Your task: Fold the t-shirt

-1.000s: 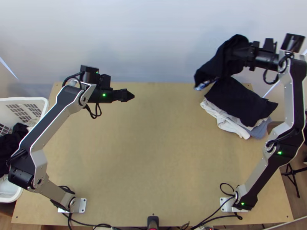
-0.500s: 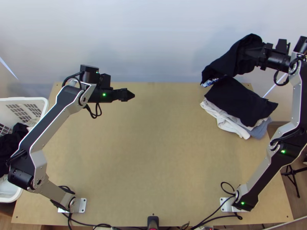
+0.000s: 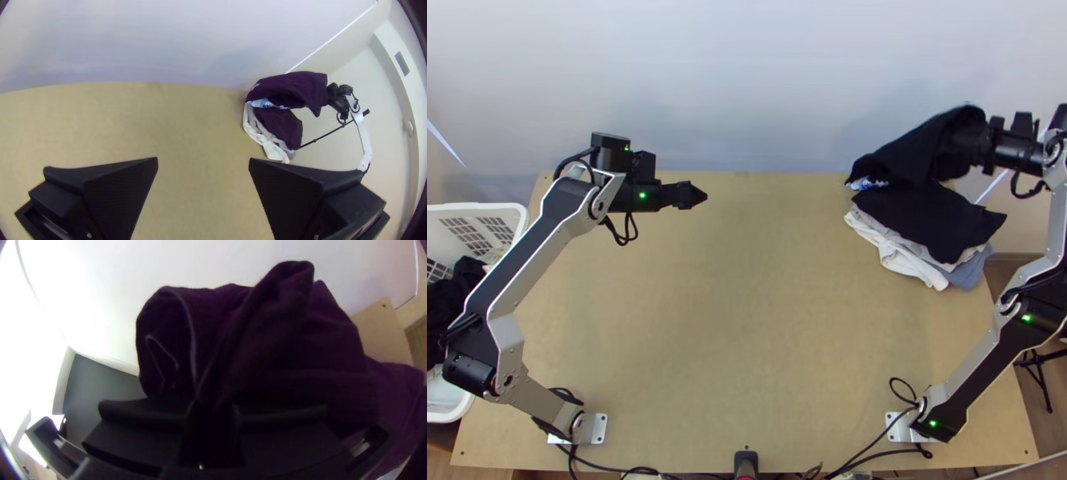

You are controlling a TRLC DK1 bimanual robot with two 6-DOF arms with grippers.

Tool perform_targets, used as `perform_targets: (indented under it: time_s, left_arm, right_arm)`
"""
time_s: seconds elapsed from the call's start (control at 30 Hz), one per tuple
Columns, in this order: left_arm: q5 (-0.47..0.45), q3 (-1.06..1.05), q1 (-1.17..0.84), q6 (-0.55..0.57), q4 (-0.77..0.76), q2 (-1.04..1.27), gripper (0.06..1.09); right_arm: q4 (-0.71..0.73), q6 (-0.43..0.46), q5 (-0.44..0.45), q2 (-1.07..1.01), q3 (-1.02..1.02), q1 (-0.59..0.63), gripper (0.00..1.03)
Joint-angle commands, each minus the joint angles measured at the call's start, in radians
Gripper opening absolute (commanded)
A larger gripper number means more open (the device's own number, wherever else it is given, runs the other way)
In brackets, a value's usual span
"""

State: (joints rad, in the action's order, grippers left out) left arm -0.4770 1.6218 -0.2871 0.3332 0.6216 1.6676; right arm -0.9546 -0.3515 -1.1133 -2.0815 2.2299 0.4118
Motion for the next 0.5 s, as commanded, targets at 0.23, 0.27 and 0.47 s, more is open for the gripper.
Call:
perform_targets:
  time_s: [0.23, 0.27, 0.47]
  left_arm:
    - [-0.002, 0.044, -0.021, 0.004, 0.000, 0.027, 1.05]
    - [-0.002, 0.046, -0.024, 0.004, 0.000, 0.027, 1.05]
    - [-0.002, 0.044, -0.037, 0.004, 0.000, 0.029, 1.05]
  right_arm:
    - [-0.276, 0.384, 0.199, 0.133, -0.286, 0.124, 0.03]
    - [-0.276, 0.396, 0.213, 0.146, -0.309, 0.136, 0.03]
    - [-0.265, 0.465, 0.297, 0.190, -0.408, 0.206, 0.03]
